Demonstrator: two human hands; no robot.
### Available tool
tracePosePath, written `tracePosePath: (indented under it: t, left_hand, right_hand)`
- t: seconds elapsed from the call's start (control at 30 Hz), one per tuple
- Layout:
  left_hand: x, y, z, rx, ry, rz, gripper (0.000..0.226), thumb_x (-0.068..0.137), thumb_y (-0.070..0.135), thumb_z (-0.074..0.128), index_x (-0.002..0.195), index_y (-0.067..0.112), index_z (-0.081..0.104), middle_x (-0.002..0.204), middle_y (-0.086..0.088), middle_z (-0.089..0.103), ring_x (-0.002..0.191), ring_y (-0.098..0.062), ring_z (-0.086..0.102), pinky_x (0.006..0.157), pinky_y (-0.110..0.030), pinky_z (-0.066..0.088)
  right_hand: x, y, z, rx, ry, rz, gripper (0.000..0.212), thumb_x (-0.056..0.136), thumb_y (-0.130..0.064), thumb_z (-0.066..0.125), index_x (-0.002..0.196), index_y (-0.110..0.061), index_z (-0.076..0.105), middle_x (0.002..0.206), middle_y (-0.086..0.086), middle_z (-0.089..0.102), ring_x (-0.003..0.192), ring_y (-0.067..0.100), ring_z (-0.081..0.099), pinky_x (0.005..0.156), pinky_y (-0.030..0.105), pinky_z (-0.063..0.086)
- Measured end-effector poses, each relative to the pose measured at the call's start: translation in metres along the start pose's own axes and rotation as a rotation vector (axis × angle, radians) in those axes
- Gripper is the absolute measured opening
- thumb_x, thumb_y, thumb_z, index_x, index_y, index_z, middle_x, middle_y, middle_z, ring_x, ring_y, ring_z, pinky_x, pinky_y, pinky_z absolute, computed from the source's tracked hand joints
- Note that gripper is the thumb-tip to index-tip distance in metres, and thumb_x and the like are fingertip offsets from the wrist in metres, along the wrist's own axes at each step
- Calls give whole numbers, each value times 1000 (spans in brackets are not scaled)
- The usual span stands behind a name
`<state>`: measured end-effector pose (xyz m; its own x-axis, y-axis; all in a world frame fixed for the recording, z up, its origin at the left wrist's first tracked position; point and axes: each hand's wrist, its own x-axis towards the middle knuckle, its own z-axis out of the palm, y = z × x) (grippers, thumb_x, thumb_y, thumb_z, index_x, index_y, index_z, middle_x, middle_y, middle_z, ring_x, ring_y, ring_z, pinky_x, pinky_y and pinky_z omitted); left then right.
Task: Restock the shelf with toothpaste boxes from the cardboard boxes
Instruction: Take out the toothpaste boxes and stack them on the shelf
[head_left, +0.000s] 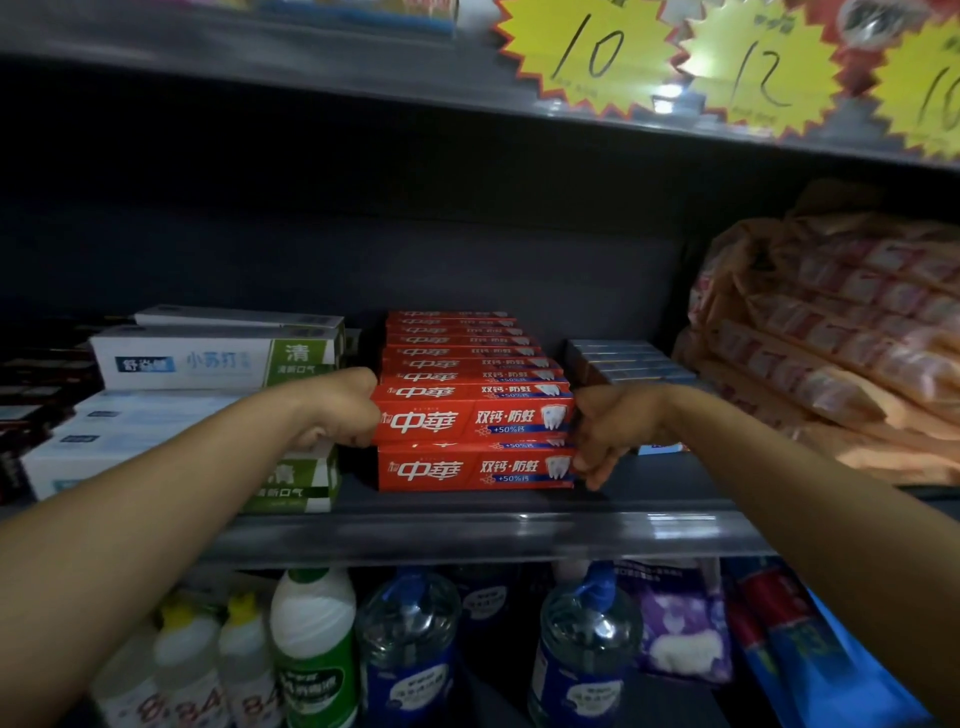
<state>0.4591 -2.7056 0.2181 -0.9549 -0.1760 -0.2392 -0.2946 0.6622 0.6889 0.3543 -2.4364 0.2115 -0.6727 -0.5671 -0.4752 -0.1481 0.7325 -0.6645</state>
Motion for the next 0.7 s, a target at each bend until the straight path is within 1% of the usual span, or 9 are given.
tracePosePath:
  t: [0.1,0.17,0.23,0.3,0.4,0.43,0.5,0.57,0.7]
  left_hand:
    - [0,1,2,-15,-8,10,31,82,-17,45,82,13,51,86,-5,58,84,-17,56,70,-27,49]
    - [2,2,4,-19,12,11,32,83,-16,45,91,14,51,92,-5,59,86,-16,57,69,-26,48]
    - [3,1,5,-19,31,6,33,84,-15,46,101,12,52,100,-7,60,93,-18,58,76,-29,51]
    - [3,1,3,-24,27,3,33,83,-16,46,99,12,52,102,-8,60,96,-19,58,82,-31,52]
    - [1,2,1,-43,20,-3,34,82,-18,44,91,14,51,96,-6,59,90,-17,56,72,-27,49]
    - [2,3,1,-48,9,-5,34,82,-19,44,90,14,51,95,-6,59,88,-16,56,69,-26,49]
    - [3,2,3,-53,-5,-11,35,82,-18,45,93,15,52,96,-6,60,90,-17,57,68,-25,49]
    - [5,2,3,-61,6,-16,37,83,-17,46,100,15,52,100,-6,60,95,-18,57,69,-26,50]
    - [4,4,3,-72,-7,-22,37,81,-19,45,94,15,51,96,-6,59,92,-18,56,68,-27,48]
  right_hand:
    - [0,3,-1,20,31,18,51,84,12,60,126,-14,47,126,12,56,114,30,59,84,42,57]
    - [0,3,2,-16,39,-4,45,85,13,59,118,-18,50,124,11,58,114,28,60,86,38,57]
    - [0,2,3,-67,33,-14,43,84,14,59,106,-23,52,117,8,61,113,26,60,86,34,57]
    - [-1,2,-1,-99,19,8,42,85,13,58,102,-24,52,110,4,62,107,23,61,81,30,58]
    - [-1,1,-8,-142,41,40,37,86,11,59,107,-20,51,108,4,60,98,18,62,71,23,59]
    - [0,0,-9,-151,47,38,39,85,10,60,111,-17,51,110,5,61,99,18,62,72,24,59]
    - [4,1,-7,-160,50,3,46,83,8,64,121,-15,52,118,6,62,108,19,61,87,31,56]
    - [6,2,-3,-171,73,-43,51,80,6,69,123,-17,54,120,5,63,114,18,59,98,38,50]
    - [6,5,-7,-159,56,-20,51,79,7,68,122,-16,53,121,5,62,114,19,58,97,37,51]
